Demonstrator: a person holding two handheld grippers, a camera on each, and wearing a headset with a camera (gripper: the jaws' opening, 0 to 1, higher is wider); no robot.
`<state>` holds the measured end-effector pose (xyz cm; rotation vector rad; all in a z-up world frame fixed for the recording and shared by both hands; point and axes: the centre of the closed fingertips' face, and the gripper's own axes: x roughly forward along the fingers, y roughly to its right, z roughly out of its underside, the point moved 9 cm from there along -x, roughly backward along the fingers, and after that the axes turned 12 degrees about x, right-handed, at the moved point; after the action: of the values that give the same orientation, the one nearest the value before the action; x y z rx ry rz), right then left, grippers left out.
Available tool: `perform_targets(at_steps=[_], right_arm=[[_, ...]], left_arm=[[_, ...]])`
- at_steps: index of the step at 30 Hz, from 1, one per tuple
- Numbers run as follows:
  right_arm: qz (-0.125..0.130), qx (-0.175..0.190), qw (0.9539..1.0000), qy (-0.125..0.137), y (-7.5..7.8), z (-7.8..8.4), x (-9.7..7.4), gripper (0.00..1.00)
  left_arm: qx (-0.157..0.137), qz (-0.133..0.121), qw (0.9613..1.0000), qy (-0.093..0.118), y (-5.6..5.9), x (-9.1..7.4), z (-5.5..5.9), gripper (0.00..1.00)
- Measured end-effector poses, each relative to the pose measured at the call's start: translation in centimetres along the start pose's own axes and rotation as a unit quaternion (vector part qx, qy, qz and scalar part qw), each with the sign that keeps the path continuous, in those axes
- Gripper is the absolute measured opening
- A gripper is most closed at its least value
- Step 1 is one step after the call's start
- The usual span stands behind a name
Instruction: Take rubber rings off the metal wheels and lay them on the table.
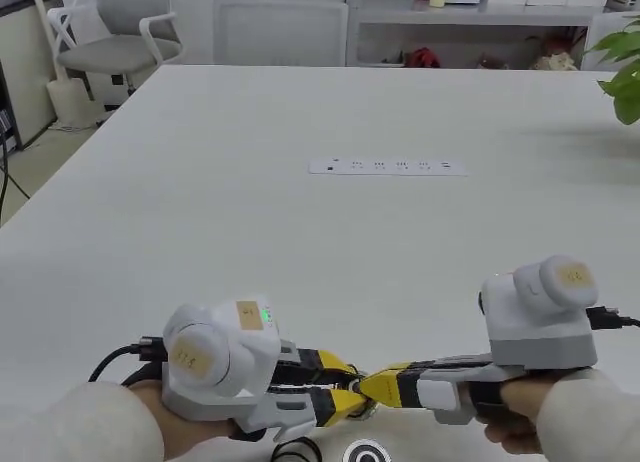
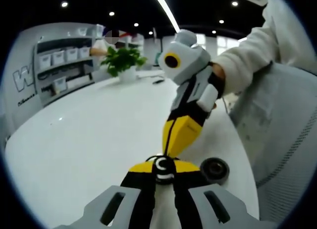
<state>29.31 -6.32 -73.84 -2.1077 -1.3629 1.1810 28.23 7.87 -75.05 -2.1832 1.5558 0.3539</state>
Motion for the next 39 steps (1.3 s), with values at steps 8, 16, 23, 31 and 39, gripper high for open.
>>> perform_targets(at_steps=[8,16,23,31,39], right_arm=[[0.013,0.018,0.9997,0.007,0.7,0.0,-0.4,0.00],[0.015,0.019,0.9996,0.010,0.8,-0.1,-0.6,0.00],[0.011,0.030,0.9992,0.025,0.7,-0.5,-1.0,0.00],[0.002,0.040,0.9983,0.044,0.2,-1.1,-1.4,0.00],[-0.009,0.043,0.9974,0.058,-0.4,-1.8,-1.8,0.00]], left_arm=[[-0.019,0.007,0.9997,-0.011,-0.2,-0.1,-0.3,0.14],[-0.016,0.013,0.9996,-0.019,-1.0,-1.5,-1.2,0.19],[-0.019,-0.008,0.9997,0.008,-1.6,-3.2,-3.4,0.35],[-0.003,-0.007,0.9997,0.023,-0.7,-5.6,-5.1,0.48],[0.012,-0.002,0.9997,0.019,0.5,-8.4,-5.8,0.58]])
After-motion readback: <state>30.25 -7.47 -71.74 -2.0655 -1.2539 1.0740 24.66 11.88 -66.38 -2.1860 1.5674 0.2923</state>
